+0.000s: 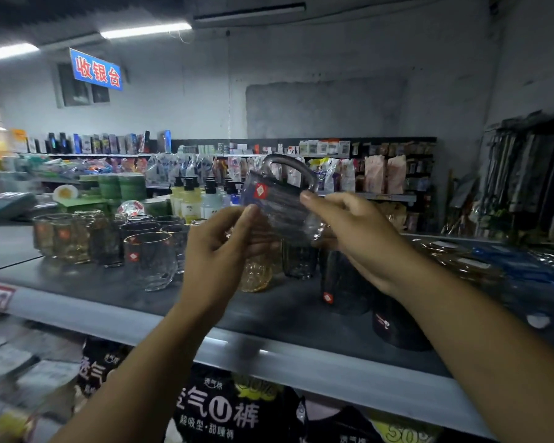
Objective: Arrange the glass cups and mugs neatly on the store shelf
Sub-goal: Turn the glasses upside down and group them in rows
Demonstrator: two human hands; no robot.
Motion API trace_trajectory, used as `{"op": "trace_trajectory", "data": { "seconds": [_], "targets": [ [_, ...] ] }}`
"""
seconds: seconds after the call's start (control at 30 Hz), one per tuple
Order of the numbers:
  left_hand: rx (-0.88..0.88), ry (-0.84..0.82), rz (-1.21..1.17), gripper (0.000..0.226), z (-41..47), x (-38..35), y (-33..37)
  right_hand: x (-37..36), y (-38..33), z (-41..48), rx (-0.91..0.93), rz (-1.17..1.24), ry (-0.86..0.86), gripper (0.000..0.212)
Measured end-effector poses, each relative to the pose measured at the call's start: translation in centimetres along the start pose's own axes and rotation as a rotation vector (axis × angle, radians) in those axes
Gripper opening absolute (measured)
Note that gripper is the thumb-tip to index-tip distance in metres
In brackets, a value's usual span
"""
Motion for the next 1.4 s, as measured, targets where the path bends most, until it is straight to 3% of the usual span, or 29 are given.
{"op": "trace_trajectory", "data": {
  "seconds": [0.1,0.17,0.3,0.4,0.43,0.5,0.57,0.7,0.93,1.27,1.4],
  "targets": [
    [0.096,0.012,-0.234,0.027,-1.0,-0.2,-0.5,-1.9,-0.6,-0.4,-0.068,0.382,-0.151,0.054],
    [0.143,-0.016,-0.297,0.028,-1.1,-0.1,-1.1,-2.0,-1.1,-0.1,-0.024,0.355,-0.149,0.049],
    [0.238,-0.221,-0.051,0.025,-0.1,0.9,-2.4,-0.5,-2.1,1.2,0.094,-0.129,0.04,0.085],
    [0.134,-0.255,0.319,0.014,1.5,2.5,-3.5,-0.1,-3.4,1.9,0.159,-0.47,0.086,0.052],
    [0.068,-0.255,0.419,0.013,2.0,3.0,-3.7,-0.3,-3.7,2.2,0.185,-0.567,0.091,0.054],
    [-0.049,-0.239,0.537,0.013,3.0,3.9,-3.9,-0.8,-3.9,3.1,0.223,-0.723,0.115,0.077],
    [-0.114,-0.231,0.553,0.011,3.8,4.3,-4.0,-1.6,-3.8,3.9,0.241,-0.848,0.123,0.081],
    [-0.213,-0.226,0.549,0.006,5.3,4.5,-3.9,-3.2,-3.9,4.3,0.166,-1.038,0.075,0.062],
    [-0.27,-0.304,0.553,0.008,7.7,3.6,-4.1,-6.2,-1.9,5.2,0.026,-1.267,-0.022,0.063],
    [-0.4,-0.574,0.599,0.014,8.7,-1.0,-4.2,-5.6,0.5,5.7,0.063,-1.312,-0.074,0.064],
    [-0.523,-0.692,0.63,0.031,7.6,-2.5,-5.3,-1.4,-0.5,4.0,0.184,-0.978,-0.051,0.055]
  ]
}}
Point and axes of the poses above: each hand's wrist, its own z-axis towards the middle knuckle, its own x-axis out of the back of the hand, y = z × x, the point moved 6 cm from there along z, towards the middle knuckle, and after that the axes turned 6 degrees about y, right-handed, at the moved point
